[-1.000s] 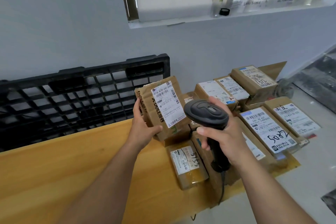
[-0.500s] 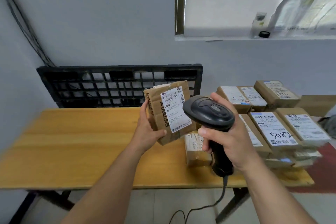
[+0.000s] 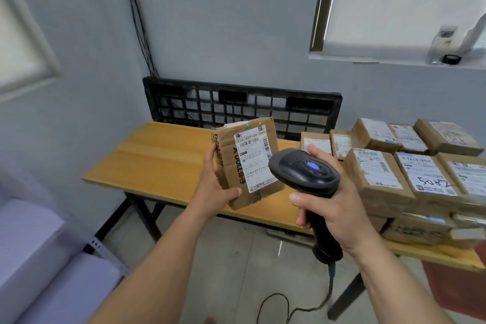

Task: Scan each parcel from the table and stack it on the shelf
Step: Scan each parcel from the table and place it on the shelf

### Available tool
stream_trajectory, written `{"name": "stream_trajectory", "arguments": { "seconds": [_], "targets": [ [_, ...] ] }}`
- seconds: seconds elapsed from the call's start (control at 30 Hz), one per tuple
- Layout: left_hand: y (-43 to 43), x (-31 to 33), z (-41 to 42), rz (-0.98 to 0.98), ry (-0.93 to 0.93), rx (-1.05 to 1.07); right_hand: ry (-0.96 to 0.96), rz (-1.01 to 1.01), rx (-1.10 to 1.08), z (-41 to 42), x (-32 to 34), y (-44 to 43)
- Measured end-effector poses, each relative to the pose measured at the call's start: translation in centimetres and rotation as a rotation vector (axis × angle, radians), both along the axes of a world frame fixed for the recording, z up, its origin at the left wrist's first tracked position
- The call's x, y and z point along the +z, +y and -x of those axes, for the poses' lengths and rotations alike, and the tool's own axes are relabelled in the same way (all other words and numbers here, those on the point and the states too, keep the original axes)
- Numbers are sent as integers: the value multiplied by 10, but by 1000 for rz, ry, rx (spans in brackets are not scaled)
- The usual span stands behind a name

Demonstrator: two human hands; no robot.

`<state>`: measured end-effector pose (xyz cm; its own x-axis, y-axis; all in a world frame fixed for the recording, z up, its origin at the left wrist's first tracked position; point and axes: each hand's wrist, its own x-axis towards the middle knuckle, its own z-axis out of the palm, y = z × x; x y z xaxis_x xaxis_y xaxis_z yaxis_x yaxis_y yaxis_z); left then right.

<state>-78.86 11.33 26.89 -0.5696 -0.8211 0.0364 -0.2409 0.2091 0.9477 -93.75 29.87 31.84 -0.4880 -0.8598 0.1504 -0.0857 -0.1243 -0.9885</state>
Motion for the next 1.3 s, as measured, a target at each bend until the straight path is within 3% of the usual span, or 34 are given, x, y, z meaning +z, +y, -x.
{"name": "stream_trajectory", "arguments": {
  "seconds": [0.43,0.97,1.3],
  "targets": [
    [-24,21,-126,139,14,222,64,88,163,-96,25,-43],
    [-64,100,-427,368,-12,692,86,169,521,-337,55,-165],
    [-88,127,-578,354,-21,947,39,144,655,-460,55,-208]
  ]
}}
